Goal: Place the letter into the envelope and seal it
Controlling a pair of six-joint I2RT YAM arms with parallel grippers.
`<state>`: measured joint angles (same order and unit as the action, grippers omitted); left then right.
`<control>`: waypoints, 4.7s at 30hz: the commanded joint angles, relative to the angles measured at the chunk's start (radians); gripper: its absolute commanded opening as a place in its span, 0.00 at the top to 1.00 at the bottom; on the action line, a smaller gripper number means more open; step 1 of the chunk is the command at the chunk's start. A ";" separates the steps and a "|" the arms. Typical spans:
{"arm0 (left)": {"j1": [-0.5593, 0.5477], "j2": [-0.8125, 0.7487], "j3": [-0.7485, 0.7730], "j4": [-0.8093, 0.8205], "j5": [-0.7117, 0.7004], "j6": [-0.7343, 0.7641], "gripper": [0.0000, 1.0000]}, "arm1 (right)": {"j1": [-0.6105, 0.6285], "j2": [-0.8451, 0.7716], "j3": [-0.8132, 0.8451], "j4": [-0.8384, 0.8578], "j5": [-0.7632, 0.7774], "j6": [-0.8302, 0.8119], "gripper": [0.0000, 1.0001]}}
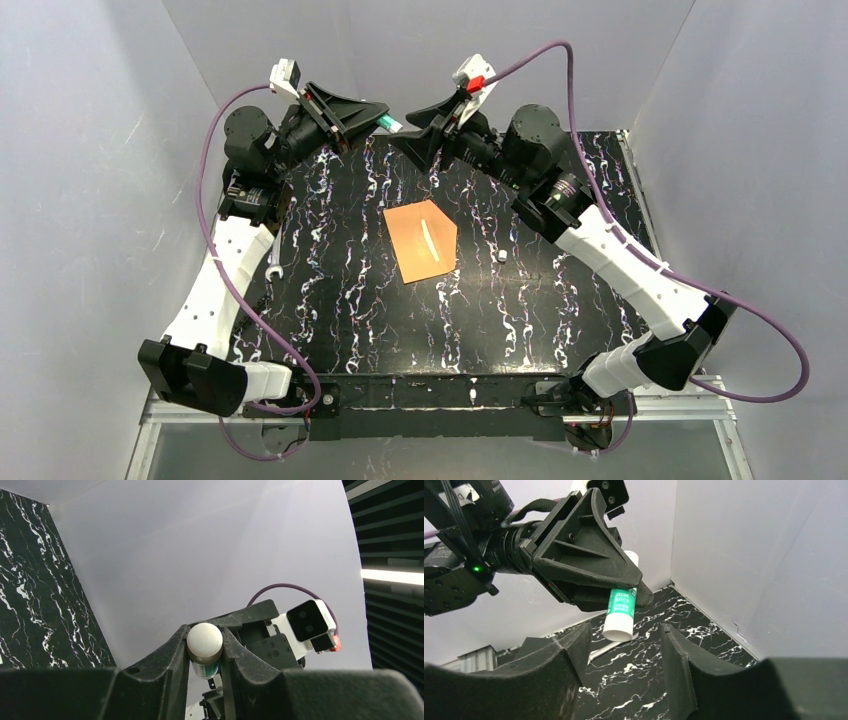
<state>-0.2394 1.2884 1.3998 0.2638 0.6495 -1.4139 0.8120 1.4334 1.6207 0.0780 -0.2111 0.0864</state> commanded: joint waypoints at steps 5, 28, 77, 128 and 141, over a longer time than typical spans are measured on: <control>0.002 -0.009 0.034 0.017 0.039 0.026 1.00 | 0.004 0.003 0.068 0.070 0.045 0.089 0.66; 0.002 -0.019 0.062 0.018 0.042 0.078 1.00 | 0.004 0.002 0.058 0.089 0.020 0.259 0.99; 0.000 -0.060 -0.037 0.263 -0.074 -0.175 1.00 | -0.001 -0.132 -0.066 0.255 -0.002 -0.108 0.07; 0.005 -0.080 -0.022 0.192 -0.064 -0.222 1.00 | 0.044 0.091 0.112 0.209 -0.051 -0.271 0.48; 0.015 -0.096 -0.025 0.193 -0.061 -0.216 1.00 | 0.044 0.109 0.172 0.157 -0.042 -0.272 0.91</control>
<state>-0.2306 1.2449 1.3418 0.4183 0.5823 -1.6459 0.8524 1.5391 1.7161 0.2390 -0.2691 -0.1905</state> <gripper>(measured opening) 0.235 0.254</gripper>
